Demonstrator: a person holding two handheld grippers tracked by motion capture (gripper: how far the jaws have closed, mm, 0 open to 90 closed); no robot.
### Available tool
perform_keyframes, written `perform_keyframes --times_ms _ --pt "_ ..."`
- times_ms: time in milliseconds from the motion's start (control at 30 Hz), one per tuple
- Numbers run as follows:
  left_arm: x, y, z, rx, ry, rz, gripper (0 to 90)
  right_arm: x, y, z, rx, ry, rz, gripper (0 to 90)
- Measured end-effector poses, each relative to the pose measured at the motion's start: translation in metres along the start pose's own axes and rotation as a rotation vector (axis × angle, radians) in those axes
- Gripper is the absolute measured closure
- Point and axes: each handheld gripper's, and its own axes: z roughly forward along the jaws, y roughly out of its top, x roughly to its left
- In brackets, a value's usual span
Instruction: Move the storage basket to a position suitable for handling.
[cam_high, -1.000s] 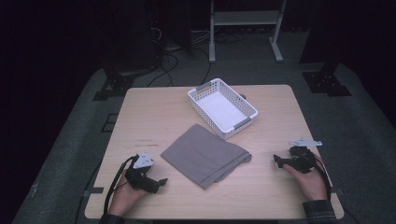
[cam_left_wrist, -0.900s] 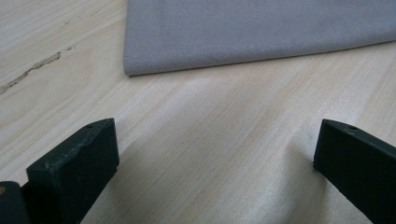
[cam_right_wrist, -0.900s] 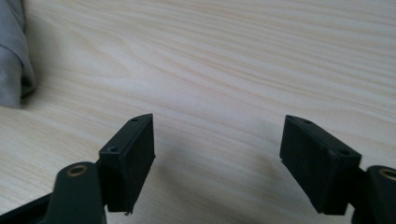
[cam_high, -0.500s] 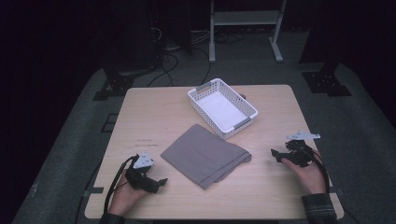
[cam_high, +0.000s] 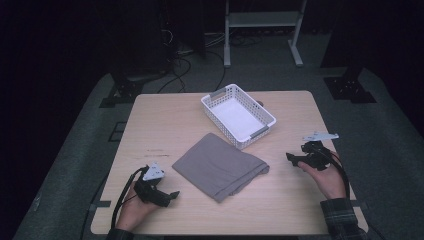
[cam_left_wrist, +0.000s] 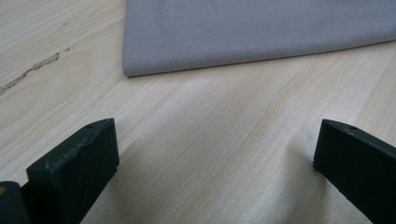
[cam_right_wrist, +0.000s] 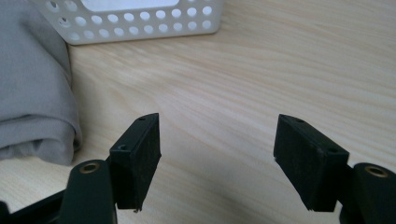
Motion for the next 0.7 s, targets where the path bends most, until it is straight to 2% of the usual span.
perform_keyframes --times_ms 700 --pt "0.0 0.0 0.0 0.003 -0.001 0.005 0.0 -0.004 0.042 0.002 -0.023 0.034 -0.002 35.5"
